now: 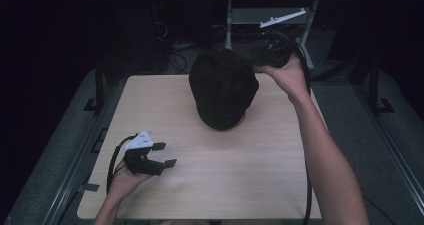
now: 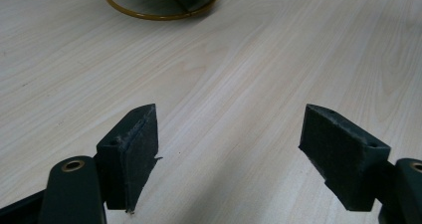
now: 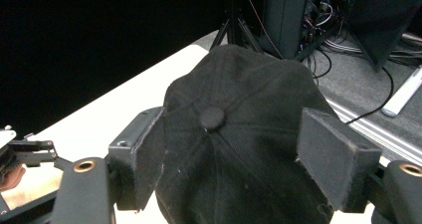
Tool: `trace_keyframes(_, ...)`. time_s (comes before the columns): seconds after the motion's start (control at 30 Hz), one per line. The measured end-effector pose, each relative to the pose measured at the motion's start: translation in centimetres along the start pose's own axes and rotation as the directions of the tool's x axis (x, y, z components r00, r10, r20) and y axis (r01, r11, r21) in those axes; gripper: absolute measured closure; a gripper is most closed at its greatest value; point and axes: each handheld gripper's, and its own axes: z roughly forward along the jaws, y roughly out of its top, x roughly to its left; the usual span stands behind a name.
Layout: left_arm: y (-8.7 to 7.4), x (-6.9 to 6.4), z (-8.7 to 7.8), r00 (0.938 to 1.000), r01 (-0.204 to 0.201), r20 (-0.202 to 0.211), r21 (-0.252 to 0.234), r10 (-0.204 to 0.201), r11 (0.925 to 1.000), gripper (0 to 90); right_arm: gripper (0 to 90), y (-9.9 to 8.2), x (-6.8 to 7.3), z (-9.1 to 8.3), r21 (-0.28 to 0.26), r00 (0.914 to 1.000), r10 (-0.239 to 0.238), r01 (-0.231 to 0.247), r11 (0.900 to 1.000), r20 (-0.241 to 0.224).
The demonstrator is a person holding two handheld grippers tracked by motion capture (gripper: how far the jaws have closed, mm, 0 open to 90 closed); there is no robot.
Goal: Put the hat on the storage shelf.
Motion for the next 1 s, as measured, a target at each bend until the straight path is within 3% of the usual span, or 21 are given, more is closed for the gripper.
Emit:
trace_keyframes(0.57, 0.0, 0.1, 0.0, 1.0, 0.003, -0.003, 0.005, -0.003, 1.0, 22.5, 26.4, -2.1, -1.1, -2.2, -0.013, 0.9993, 0.035, -0.035, 0.9993, 0.01)
trace_keyframes(1.0, -0.1, 0.3, -0.1, 0.9999, 0.007, -0.011, 0.003, -0.007, 1.0, 22.4, 25.3, -4.3, -2.3, -2.6, 0.002, 0.997, 0.077, -0.077, 0.997, 0.008)
